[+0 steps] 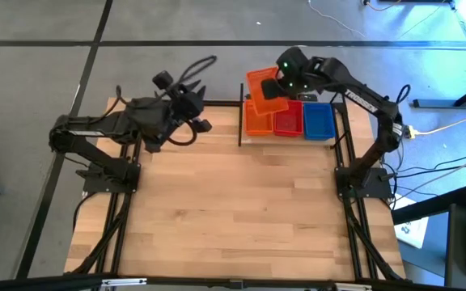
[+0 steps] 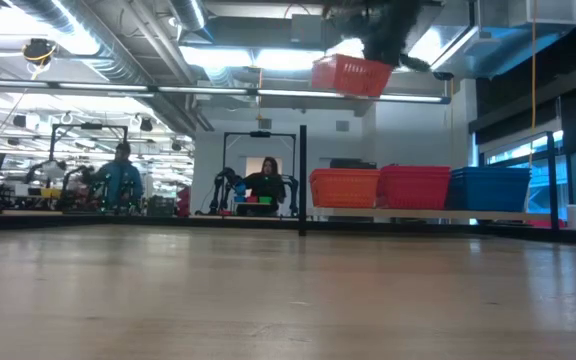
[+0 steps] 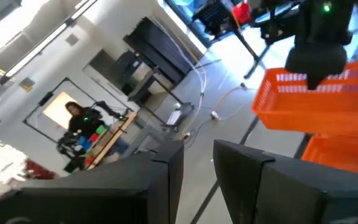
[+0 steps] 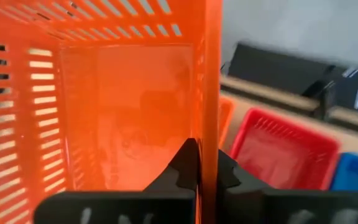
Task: Stack baskets on shelf by color
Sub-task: Stack the right orange basket on top of the stacked orange baskets on the shelf
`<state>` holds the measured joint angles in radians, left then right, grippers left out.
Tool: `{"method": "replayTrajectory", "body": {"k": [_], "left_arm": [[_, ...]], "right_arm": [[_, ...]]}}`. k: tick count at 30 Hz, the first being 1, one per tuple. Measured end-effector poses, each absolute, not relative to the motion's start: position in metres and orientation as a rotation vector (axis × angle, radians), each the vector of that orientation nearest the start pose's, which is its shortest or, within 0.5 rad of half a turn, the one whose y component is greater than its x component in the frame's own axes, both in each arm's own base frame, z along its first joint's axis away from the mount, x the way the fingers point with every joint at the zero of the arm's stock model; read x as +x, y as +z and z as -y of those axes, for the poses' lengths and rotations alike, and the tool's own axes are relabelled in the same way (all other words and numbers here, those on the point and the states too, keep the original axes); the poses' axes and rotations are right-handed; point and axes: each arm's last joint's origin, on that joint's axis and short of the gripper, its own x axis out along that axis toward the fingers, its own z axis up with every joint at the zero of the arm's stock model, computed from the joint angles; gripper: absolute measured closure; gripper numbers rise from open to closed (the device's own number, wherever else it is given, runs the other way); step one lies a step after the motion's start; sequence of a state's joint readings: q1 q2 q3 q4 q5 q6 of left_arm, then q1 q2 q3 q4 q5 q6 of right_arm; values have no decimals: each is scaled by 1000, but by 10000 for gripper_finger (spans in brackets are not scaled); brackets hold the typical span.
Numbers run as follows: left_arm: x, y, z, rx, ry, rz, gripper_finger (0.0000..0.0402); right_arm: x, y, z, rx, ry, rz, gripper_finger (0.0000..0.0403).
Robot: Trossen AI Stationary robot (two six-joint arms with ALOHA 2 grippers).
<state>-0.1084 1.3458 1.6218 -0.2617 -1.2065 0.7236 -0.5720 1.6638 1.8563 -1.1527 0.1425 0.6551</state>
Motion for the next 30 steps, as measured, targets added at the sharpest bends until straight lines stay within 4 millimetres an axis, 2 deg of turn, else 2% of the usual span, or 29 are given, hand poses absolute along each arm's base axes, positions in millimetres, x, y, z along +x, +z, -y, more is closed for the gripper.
{"method": "replayTrajectory", "body": {"k": [3,6,15,21,30], "left_arm": [[258,487,1,651,1082,-408,319],[257,487,0,639,1086,-403,319],[259,482,1,589,1030,-371,319],[260,475,2,580,969,-396,319],[260,472,2,559,940,-396,319]], "right_arm": [[270,370,200,930,-875,-728,403],[268,347,211,1007,-861,-737,403],[273,287,213,1149,-806,-746,403],[271,268,216,1162,-850,-717,403],[271,264,220,1136,-924,-680,403]]}}
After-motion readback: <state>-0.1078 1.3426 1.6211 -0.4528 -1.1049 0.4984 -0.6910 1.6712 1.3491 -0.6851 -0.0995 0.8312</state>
